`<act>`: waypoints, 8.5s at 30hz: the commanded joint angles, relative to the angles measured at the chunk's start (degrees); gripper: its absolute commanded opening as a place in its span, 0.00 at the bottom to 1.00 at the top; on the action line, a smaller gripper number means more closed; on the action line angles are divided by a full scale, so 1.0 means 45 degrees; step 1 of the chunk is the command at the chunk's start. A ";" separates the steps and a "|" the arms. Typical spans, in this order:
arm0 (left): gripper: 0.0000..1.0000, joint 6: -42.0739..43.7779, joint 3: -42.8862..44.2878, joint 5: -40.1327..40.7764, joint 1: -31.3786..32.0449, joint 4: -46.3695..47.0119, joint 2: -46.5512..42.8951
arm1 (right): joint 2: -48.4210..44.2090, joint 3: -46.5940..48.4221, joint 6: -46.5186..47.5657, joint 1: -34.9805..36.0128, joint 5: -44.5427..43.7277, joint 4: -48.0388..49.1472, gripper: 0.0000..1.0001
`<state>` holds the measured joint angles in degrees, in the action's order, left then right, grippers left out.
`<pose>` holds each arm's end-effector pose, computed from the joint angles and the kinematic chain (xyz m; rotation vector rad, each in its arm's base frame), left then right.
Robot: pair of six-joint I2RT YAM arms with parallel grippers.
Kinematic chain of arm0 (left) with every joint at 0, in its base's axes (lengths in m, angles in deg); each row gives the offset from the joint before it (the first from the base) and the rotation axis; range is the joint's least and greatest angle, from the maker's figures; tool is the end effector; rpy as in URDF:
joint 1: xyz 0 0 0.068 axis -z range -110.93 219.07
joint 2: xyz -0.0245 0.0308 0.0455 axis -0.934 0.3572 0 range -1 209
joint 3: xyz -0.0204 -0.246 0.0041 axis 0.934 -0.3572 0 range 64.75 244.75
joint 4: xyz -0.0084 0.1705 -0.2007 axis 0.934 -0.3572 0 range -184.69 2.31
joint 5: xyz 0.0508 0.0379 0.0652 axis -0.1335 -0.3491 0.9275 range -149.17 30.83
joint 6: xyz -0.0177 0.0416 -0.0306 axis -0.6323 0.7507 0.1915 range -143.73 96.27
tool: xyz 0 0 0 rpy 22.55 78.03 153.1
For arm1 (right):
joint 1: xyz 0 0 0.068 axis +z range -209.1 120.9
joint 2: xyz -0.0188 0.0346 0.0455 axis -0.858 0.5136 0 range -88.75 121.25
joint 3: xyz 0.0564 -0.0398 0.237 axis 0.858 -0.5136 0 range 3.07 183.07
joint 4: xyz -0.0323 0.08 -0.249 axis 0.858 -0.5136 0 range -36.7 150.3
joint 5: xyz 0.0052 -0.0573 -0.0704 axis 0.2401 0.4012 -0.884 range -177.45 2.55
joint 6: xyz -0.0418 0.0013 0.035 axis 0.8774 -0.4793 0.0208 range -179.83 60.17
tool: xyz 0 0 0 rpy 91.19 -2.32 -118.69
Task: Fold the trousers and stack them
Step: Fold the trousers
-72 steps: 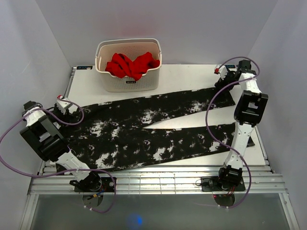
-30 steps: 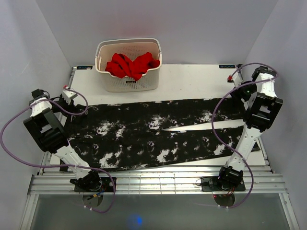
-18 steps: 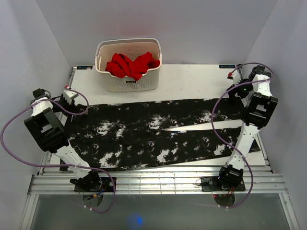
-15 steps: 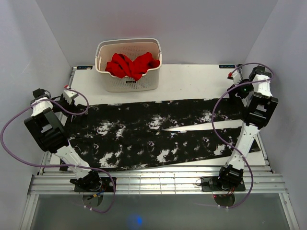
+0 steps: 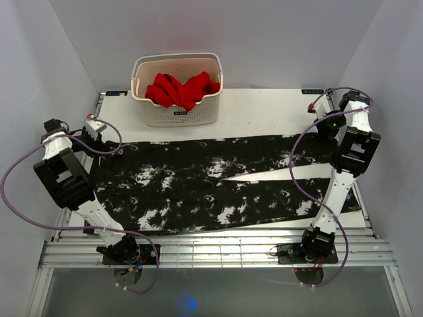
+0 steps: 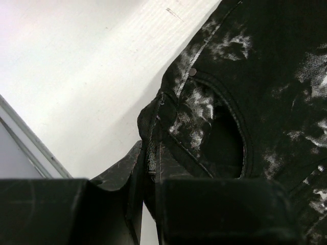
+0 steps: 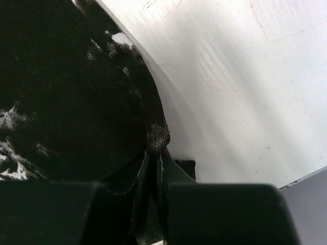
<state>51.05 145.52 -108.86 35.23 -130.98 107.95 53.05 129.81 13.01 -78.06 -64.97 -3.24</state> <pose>0.3264 0.1851 0.1813 0.9432 2.0418 -0.3086 0.4603 -0.1434 0.1481 -1.2794 2.3987 0.1811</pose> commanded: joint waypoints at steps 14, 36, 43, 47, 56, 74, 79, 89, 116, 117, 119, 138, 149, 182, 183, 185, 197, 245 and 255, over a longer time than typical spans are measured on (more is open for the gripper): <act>0.00 0.2379 -0.0877 -0.3370 -0.2768 -0.2755 -0.4441 | -0.7347 -0.5165 0.3752 -0.3302 0.1079 -0.2518 0.08; 0.00 0.0732 -0.6801 0.4851 -0.3205 0.0573 -0.2728 | -0.8249 -1.3515 0.3915 -0.4050 -0.2672 0.3652 0.08; 0.00 -0.3568 -0.3642 0.5241 -0.0605 0.2392 -0.0541 | -0.7761 -1.2405 0.2234 -0.2565 -0.2262 0.4143 0.08; 0.00 -0.3943 -0.1488 0.4775 -0.0506 0.1633 0.0339 | -0.7721 -1.1038 0.2095 -0.2525 -0.1890 0.3480 0.08; 0.00 -0.4546 0.1576 0.1710 -0.0720 0.0362 -0.0284 | -0.7956 -0.7484 0.2290 -0.2681 -0.0836 0.2911 0.08; 0.00 0.4964 -0.2297 0.0884 -0.3807 -0.3880 -0.1281 | -1.2116 -1.5855 0.9787 -0.5942 -0.0248 0.6403 0.08; 0.00 0.4243 -0.4548 0.2994 -0.3651 -0.0385 -0.1319 | -1.2370 -1.8334 0.9752 -0.5631 -0.0990 0.9021 0.08; 0.00 0.2212 -0.2428 0.0480 -0.3553 -0.1549 -0.1165 | -1.1999 -1.5478 0.7527 -0.4771 -0.0330 0.7718 0.08; 0.98 0.6915 -0.3927 0.1552 -0.4901 -0.3716 -0.3094 | -1.3580 -1.7547 1.2057 -0.7291 -0.0133 0.6940 0.87; 0.98 0.7226 -0.3868 0.1415 -0.4901 -0.3952 -0.3348 | -1.3600 -1.7133 1.1921 -0.7271 -0.0036 0.6393 0.90; 0.98 0.7443 -0.3712 0.0907 -0.4901 -0.4711 -0.4013 | -1.3639 -1.6274 1.1568 -0.7232 0.0160 0.4870 0.99; 0.67 0.4210 -0.1479 -0.0249 -0.4044 -0.7784 -0.4641 | -1.3601 -1.2516 0.4974 -0.1710 0.0554 0.0333 1.00; 0.40 0.0357 -0.6796 0.4143 -0.1991 -0.3179 -0.4310 | -1.4206 -1.7436 0.2310 0.2123 -0.1789 0.2709 0.76; 0.65 -0.3685 -0.1426 0.1646 -0.0506 -0.2651 -0.2687 | -0.9890 -0.8886 -0.5109 0.6065 0.1606 0.1913 0.75; 0.64 -0.4462 -0.1407 0.2131 -0.0506 -0.2472 -0.2629 | -0.9793 -0.8945 -0.5460 0.6475 0.1625 0.1992 0.75; 0.63 -0.5151 -0.1406 0.2642 -0.0506 -0.2216 -0.2531 | -0.9850 -0.9391 -0.5736 0.7531 0.1606 0.2149 0.73; 0.69 -0.4195 -0.3673 0.0928 0.1912 -0.1300 -0.4738 | -0.9678 -0.9418 -0.7375 0.9018 0.1564 0.3965 0.72; 0.72 -0.5739 -0.6387 0.4051 0.6681 0.1260 -0.4933 | -1.0711 -1.3866 -0.5952 -0.5337 -0.1246 0.1407 0.94; 0.73 -0.5857 -0.5782 0.3894 0.6681 0.1084 -0.5128 | -1.0320 -1.4550 -0.6049 -0.5337 -0.1070 0.1348 0.68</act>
<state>25.04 117.35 -91.22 65.54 -125.43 87.67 5.55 64.98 -14.29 -101.84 -71.31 3.14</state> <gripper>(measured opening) 0.725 0.684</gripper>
